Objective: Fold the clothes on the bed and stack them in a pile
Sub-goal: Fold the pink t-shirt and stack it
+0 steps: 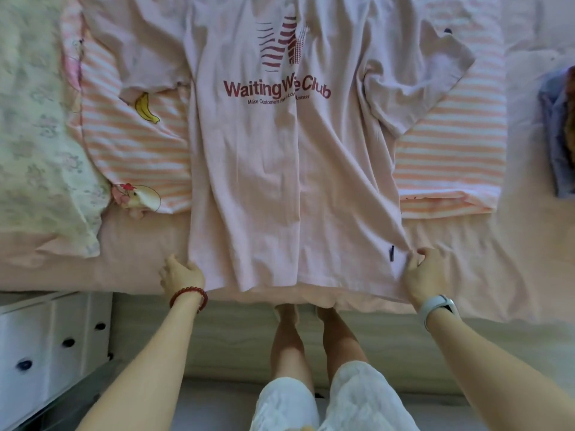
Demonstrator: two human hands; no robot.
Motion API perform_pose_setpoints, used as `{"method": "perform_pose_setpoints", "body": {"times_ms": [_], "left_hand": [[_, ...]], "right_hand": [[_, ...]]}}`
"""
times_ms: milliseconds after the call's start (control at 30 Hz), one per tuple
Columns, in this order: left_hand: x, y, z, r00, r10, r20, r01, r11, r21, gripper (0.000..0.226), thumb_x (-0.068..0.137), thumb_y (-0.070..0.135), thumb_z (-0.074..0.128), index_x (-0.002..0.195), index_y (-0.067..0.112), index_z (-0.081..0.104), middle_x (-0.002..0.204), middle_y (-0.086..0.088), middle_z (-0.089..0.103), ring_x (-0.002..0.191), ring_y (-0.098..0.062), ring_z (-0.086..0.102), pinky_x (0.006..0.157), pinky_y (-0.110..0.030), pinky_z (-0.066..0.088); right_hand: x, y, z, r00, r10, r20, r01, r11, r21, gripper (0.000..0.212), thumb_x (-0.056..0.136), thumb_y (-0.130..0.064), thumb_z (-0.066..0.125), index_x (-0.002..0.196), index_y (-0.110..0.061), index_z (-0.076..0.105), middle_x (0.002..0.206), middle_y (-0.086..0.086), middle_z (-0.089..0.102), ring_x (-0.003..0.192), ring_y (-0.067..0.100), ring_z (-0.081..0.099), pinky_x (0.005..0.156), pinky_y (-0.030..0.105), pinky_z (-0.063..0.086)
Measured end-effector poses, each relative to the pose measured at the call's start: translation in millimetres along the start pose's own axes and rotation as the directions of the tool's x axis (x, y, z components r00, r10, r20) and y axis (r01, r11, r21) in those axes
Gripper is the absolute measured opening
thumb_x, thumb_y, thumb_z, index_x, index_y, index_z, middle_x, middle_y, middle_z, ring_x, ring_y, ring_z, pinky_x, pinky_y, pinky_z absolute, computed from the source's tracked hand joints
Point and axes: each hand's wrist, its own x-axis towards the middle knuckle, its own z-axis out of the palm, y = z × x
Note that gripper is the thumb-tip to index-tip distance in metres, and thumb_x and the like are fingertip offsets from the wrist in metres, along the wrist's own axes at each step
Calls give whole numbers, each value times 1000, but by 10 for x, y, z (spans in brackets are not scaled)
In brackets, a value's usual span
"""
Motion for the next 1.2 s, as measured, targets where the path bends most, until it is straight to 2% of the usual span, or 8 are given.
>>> {"method": "perform_pose_setpoints", "body": {"times_ms": [100, 233, 333, 400, 533, 667, 833, 1200], "left_hand": [[-33, -38, 104, 997, 52, 48, -52, 999, -5, 43, 92, 17, 49, 133, 8, 41, 135, -21, 37, 121, -40, 40, 100, -46, 34], [-127, -55, 326, 995, -45, 90, 63, 975, -211, 42, 89, 18, 54, 127, 2, 46, 134, -20, 44, 119, -37, 45, 96, -41, 39], [-177, 45, 458, 818, -490, 301, 570, 623, -535, 55, 90, 33, 58, 133, 8, 34, 140, -10, 40, 122, -33, 46, 95, -43, 41], [-176, 97, 448, 762, -575, 298, 614, 497, -612, 49, 87, 29, 62, 125, 8, 40, 125, -13, 52, 112, -30, 54, 95, -43, 45], [-43, 113, 399, 855, -505, 117, 435, 576, -692, 15, 84, 6, 62, 72, 10, 52, 75, -3, 55, 75, -21, 53, 76, -29, 45], [-29, 23, 301, 939, -345, -16, 247, 704, -666, 22, 88, 9, 57, 107, 0, 62, 106, -12, 65, 96, -24, 59, 79, -24, 44], [130, -399, 57, 894, -447, -35, 299, 651, -698, 25, 92, 15, 50, 107, 0, 62, 101, -18, 64, 75, -22, 54, 74, -37, 50], [348, -419, -12, 849, -528, -14, 377, 625, -684, 29, 95, 19, 49, 115, 0, 59, 112, -17, 63, 91, -28, 58, 77, -28, 44]], "right_hand": [[-129, 108, 65, 999, 33, 40, -31, 999, -38, 40, 96, -27, 43, 130, -7, 41, 126, 17, 50, 105, 37, 54, 86, 42, 44], [-238, 84, 202, 996, -73, 45, 76, 995, -69, 31, 92, -25, 53, 115, -4, 53, 110, 12, 57, 96, 30, 56, 75, 30, 36], [-260, 1, 303, 997, -46, 63, 50, 997, -51, 28, 89, -32, 57, 98, -6, 54, 90, 10, 53, 80, 28, 51, 62, 29, 32], [-242, -41, 407, 995, 45, 90, -47, 999, 19, 32, 88, -30, 56, 102, -2, 51, 88, 11, 48, 79, 27, 49, 62, 31, 35], [-248, -152, 620, 961, 241, 132, -259, 956, 140, 34, 87, -13, 49, 114, 7, 49, 105, 23, 57, 97, 39, 56, 82, 41, 44], [-269, -176, 643, 961, 272, 52, -276, 944, 182, 28, 90, -3, 39, 114, 7, 49, 98, 21, 53, 85, 32, 50, 72, 31, 34], [-348, -143, 534, 972, 233, -27, -228, 966, 119, 22, 88, 3, 37, 107, 3, 50, 88, 14, 47, 77, 28, 42, 68, 32, 31], [-415, 124, 363, 951, 263, -163, -241, 960, 143, 13, 83, 3, 40, 93, 2, 49, 82, 15, 51, 73, 34, 50, 62, 32, 36]]}}
